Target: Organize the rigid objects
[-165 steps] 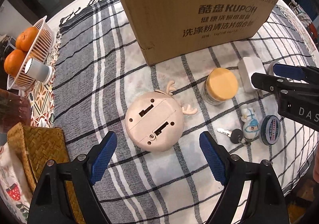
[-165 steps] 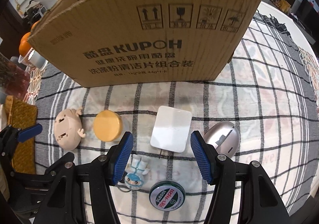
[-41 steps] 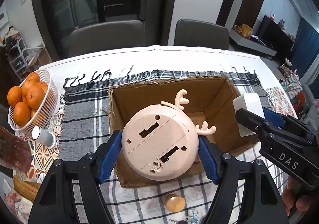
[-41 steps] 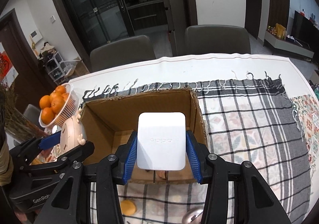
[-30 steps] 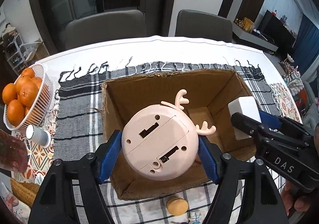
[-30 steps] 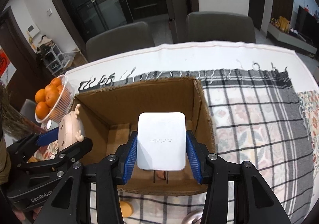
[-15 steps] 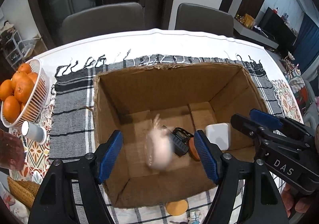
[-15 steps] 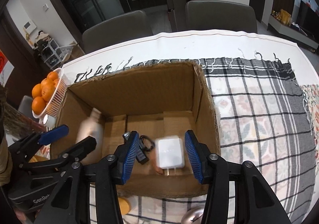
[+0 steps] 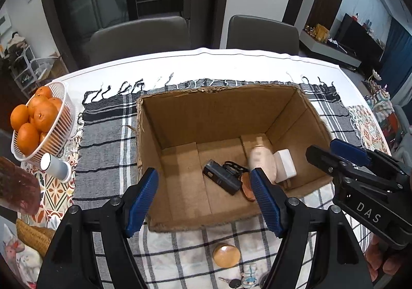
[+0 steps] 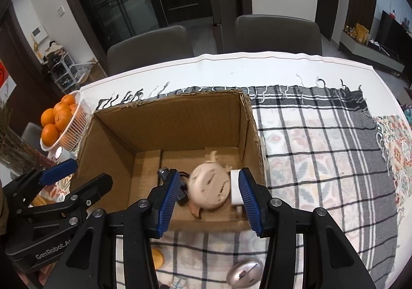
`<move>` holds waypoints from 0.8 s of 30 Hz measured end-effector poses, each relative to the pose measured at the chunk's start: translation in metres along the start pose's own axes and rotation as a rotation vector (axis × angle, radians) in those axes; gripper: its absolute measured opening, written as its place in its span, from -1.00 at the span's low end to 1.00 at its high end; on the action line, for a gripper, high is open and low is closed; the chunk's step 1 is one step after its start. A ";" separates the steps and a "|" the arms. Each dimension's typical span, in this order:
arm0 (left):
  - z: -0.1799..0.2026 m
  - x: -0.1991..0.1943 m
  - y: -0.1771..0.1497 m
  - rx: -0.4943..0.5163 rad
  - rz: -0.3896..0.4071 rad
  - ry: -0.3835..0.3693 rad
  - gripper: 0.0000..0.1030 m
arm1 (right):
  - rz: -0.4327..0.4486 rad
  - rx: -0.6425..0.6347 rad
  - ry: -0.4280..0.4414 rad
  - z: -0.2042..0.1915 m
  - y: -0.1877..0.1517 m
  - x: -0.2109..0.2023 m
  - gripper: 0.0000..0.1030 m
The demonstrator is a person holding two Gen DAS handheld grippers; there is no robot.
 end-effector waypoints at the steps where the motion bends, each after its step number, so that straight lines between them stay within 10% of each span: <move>1: 0.001 -0.002 -0.001 0.001 0.002 -0.001 0.42 | 0.003 0.001 -0.001 0.000 -0.001 -0.003 -0.05; 24: 0.013 -0.057 -0.044 0.032 0.037 0.002 0.43 | 0.021 0.002 -0.017 -0.004 -0.041 -0.058 -0.05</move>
Point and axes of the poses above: each gripper's, at about its wrist camera, not at the fingertips, and x roughly the way its jaws point, z to its right, y to its top, the point moved 2 cm from there along x, roughly the way its jaws point, and after that the axes turned 7 degrees about z, right-handed, at the moved point
